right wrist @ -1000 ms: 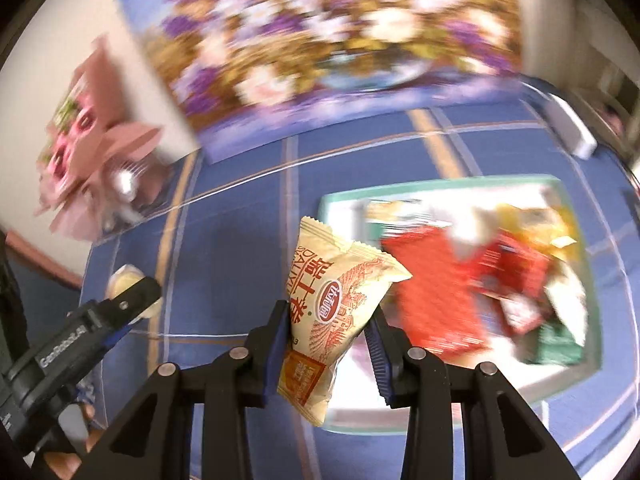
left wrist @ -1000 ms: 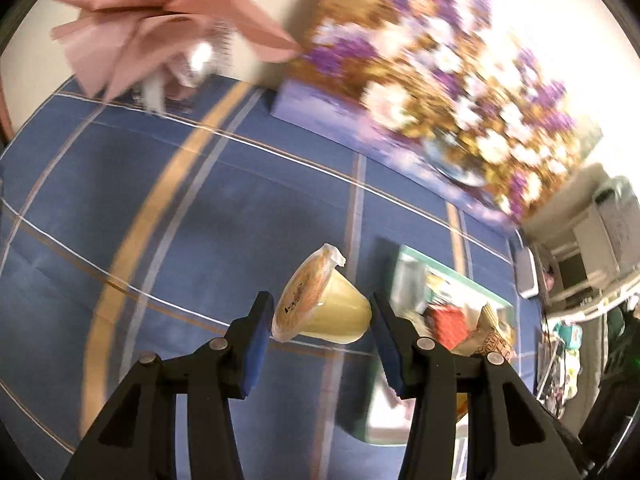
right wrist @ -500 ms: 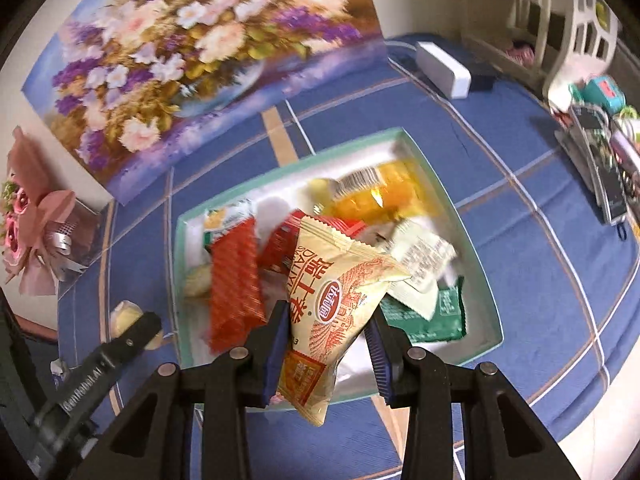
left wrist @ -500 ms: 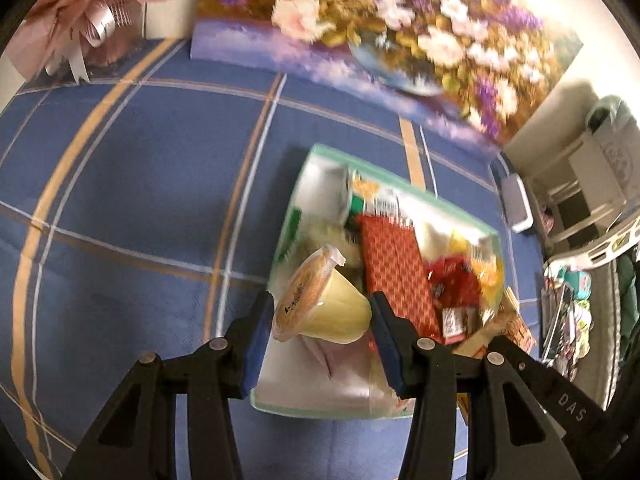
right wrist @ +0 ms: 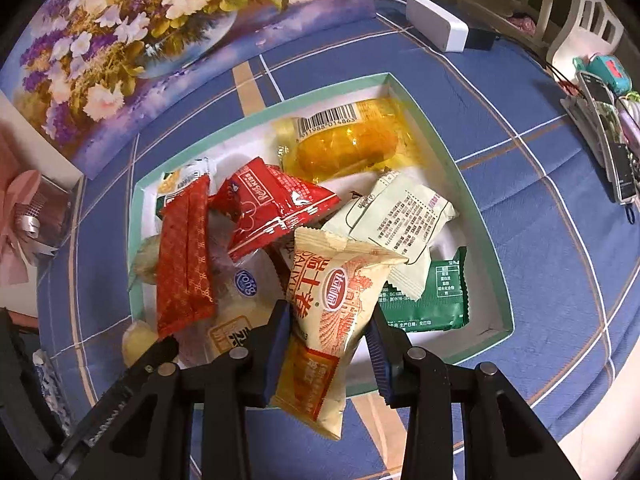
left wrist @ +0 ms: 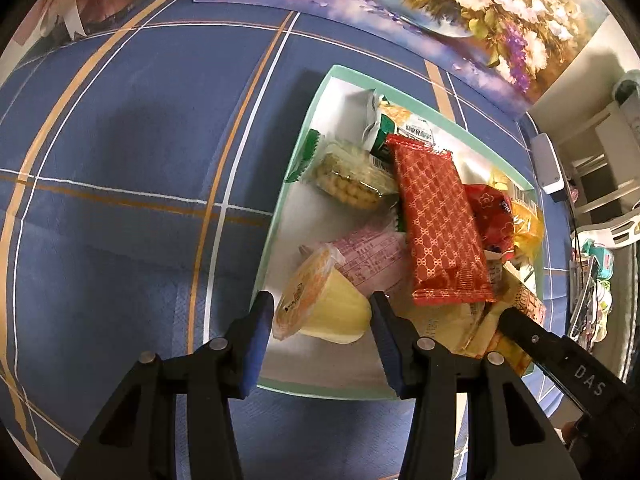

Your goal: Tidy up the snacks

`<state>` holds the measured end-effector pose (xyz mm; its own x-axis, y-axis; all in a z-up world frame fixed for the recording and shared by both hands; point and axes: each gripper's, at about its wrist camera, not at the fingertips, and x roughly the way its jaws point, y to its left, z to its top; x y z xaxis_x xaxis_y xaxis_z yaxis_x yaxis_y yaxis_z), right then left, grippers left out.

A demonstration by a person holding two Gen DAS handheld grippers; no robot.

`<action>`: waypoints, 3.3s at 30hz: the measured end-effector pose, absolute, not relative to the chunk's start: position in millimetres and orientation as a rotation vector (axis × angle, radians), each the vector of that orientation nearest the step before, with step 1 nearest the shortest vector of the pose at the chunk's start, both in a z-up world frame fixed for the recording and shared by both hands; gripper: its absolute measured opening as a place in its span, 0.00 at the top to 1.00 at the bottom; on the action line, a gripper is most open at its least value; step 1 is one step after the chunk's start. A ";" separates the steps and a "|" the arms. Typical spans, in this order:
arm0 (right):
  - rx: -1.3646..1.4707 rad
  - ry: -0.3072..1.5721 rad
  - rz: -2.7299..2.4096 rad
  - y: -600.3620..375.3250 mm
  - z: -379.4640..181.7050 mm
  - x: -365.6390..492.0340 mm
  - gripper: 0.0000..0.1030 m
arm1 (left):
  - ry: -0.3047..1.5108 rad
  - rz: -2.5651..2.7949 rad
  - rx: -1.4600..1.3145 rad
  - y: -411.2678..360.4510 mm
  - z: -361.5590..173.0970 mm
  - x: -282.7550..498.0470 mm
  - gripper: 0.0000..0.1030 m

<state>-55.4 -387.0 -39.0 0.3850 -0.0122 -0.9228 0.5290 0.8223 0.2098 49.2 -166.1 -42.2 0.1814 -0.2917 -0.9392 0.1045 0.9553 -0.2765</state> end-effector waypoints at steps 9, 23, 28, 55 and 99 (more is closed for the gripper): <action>0.531 1.117 -0.365 -388.4 -24.8 -56.7 0.54 | 1.341 -0.269 -0.130 -169.7 -28.2 49.9 0.47; 0.424 1.056 -0.319 -366.2 2.9 -54.0 0.24 | 1.203 -0.142 -0.004 -159.4 0.2 53.6 0.18; 0.380 1.051 -0.299 -354.8 2.5 -50.2 0.11 | 1.141 -0.063 0.060 -147.0 4.2 56.2 0.06; 0.317 1.032 -0.279 -340.5 4.2 -48.0 0.00 | 1.127 0.145 0.132 -135.5 14.0 59.0 0.01; 0.260 0.916 -0.264 -300.1 20.3 -121.4 0.00 | 1.133 0.127 0.023 -75.3 41.3 -13.5 0.01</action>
<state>-121.4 -300.1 20.3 0.5816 -0.1136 -0.8055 0.3331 0.9367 0.1084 -13.5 -75.3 41.3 0.4178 0.1134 -0.9014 -0.0897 0.9925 0.0833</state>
